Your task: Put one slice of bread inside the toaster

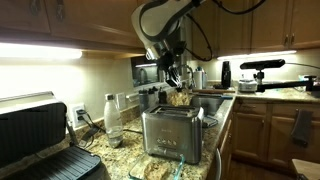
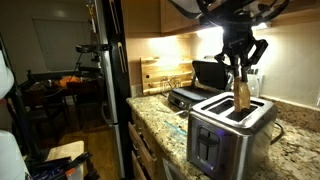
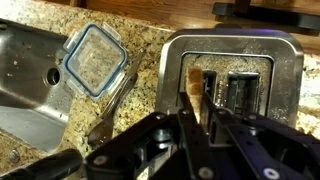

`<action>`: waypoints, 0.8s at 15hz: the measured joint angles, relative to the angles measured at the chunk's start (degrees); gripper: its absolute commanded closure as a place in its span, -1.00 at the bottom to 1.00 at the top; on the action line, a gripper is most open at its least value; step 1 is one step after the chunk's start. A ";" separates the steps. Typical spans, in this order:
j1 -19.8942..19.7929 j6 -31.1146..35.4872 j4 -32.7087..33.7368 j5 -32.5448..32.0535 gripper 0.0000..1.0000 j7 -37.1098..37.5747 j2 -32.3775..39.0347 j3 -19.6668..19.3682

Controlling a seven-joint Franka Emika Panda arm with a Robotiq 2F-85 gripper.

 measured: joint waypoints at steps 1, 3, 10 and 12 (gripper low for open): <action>0.00 0.00 0.00 0.00 0.72 0.00 0.00 0.00; -0.02 0.00 0.00 0.00 0.22 0.00 0.00 0.00; -0.10 0.00 0.02 0.01 -0.11 0.00 0.00 0.00; -0.14 0.00 0.02 0.01 -0.37 0.00 0.00 0.00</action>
